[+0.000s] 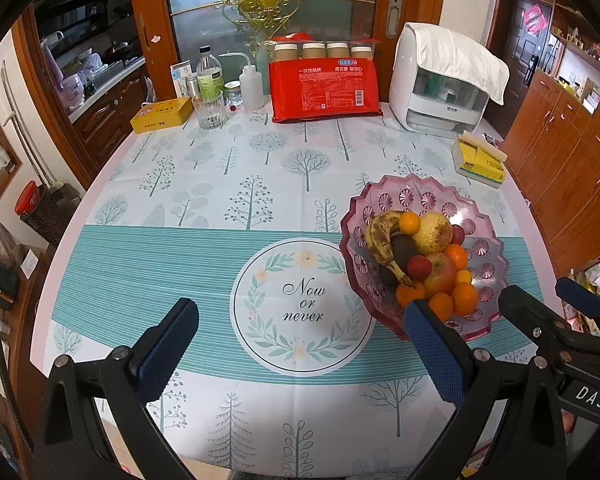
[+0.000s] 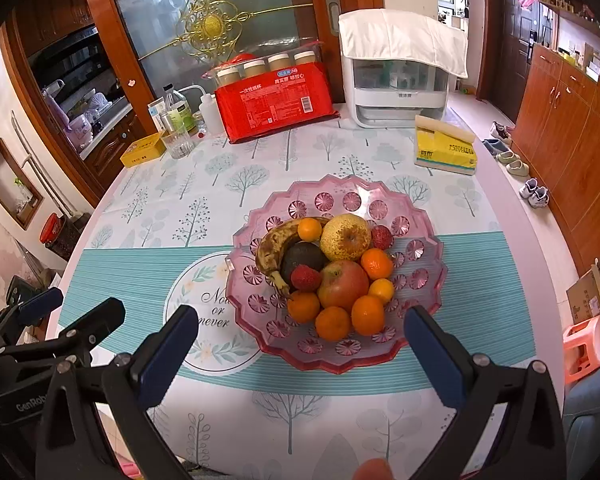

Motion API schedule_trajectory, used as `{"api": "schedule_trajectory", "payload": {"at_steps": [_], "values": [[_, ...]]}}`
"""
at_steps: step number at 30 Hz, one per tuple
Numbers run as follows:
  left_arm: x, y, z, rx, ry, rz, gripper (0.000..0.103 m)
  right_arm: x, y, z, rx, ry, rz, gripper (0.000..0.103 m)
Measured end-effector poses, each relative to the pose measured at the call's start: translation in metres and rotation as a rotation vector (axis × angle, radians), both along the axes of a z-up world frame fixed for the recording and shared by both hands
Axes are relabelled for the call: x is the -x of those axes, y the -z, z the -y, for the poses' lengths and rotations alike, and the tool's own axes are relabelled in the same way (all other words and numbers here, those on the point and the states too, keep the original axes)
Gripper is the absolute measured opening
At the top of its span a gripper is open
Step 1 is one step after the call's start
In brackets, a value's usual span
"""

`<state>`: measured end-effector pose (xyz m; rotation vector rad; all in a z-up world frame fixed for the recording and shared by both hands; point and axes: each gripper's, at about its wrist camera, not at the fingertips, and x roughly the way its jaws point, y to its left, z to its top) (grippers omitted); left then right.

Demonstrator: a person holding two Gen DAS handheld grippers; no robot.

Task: Organize fruits

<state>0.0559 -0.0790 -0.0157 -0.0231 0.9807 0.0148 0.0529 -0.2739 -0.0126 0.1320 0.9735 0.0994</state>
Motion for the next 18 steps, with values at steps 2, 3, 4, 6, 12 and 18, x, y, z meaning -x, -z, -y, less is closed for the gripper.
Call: {"api": "schedule_trajectory", "payload": {"at_steps": [2,3,4,6,12,18], "values": [[0.0002,0.0002,0.0000,0.003,0.001,-0.001,0.102,-0.0002,-0.0001,0.0001,-0.001,0.000,0.000,0.103],[-0.0003,-0.0006,0.0016,0.002,0.001,-0.001,0.102,-0.0001,-0.0001,0.0001,-0.001,0.000,0.000,0.103],[0.0002,-0.0001,0.0006,0.000,0.001,0.000,0.102,0.0000,-0.0002,0.0002,0.000,0.000,0.001,0.103],[0.0003,-0.0010,0.0029,-0.003,0.003,0.001,0.102,-0.0003,-0.0002,0.0005,0.000,0.001,0.000,0.103],[0.0008,-0.0005,0.0024,-0.003,0.001,-0.001,0.102,-0.0004,0.0000,0.0013,-0.001,-0.001,0.000,0.103],[0.0009,-0.0007,0.0028,-0.004,0.002,0.000,0.102,0.0000,0.0004,0.0016,-0.002,0.000,-0.001,0.103]]}}
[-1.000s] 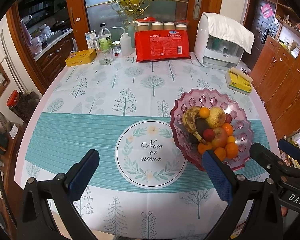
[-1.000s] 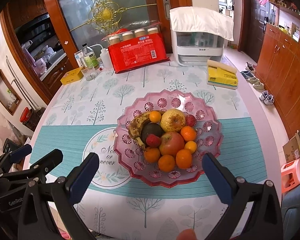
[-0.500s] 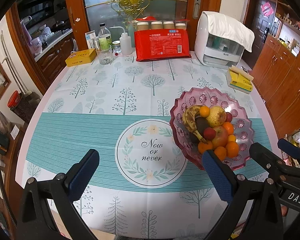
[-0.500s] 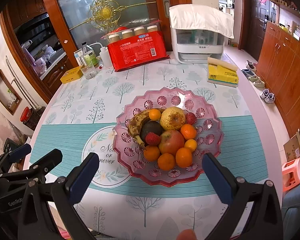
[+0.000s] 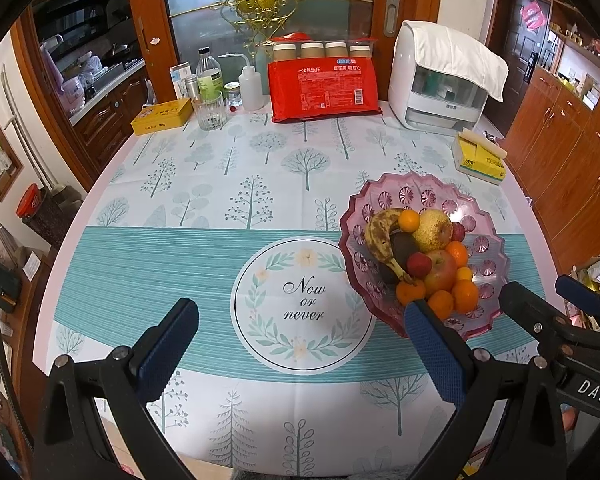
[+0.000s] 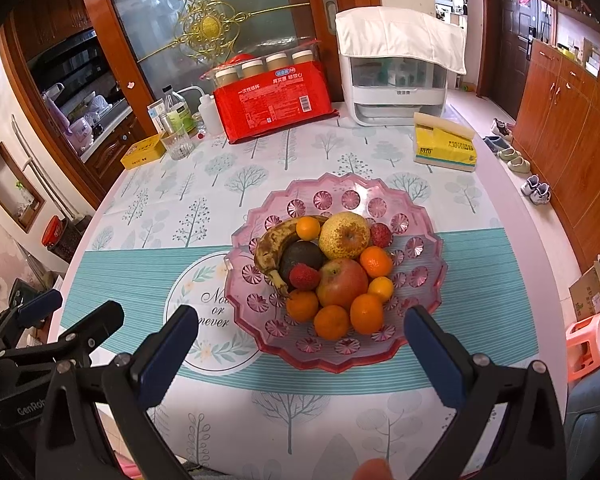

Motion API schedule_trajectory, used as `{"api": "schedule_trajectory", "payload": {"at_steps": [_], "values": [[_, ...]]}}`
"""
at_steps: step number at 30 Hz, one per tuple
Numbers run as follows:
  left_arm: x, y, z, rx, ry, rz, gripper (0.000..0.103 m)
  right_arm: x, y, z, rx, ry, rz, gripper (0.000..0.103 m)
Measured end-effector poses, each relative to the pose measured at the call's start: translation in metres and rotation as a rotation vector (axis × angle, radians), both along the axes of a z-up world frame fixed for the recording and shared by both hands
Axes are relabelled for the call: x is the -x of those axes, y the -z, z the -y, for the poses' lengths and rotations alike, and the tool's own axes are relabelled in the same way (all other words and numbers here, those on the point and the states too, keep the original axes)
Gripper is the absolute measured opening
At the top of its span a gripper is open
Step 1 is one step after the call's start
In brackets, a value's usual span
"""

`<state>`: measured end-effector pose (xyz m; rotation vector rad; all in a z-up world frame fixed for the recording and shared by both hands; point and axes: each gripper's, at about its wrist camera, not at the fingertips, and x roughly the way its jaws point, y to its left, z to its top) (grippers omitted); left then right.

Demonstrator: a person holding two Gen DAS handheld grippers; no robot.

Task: Organize fruits

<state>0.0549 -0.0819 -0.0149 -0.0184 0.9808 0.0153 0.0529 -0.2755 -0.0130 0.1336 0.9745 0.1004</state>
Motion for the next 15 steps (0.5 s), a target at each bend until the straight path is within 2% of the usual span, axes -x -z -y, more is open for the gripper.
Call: {"api": "schedule_trajectory", "payload": {"at_steps": [15], "values": [[0.0004,-0.0001,0.0017,-0.003,0.002,0.000,0.102,0.0003,0.0006,0.0006,-0.002,0.003,-0.002,0.103]]}}
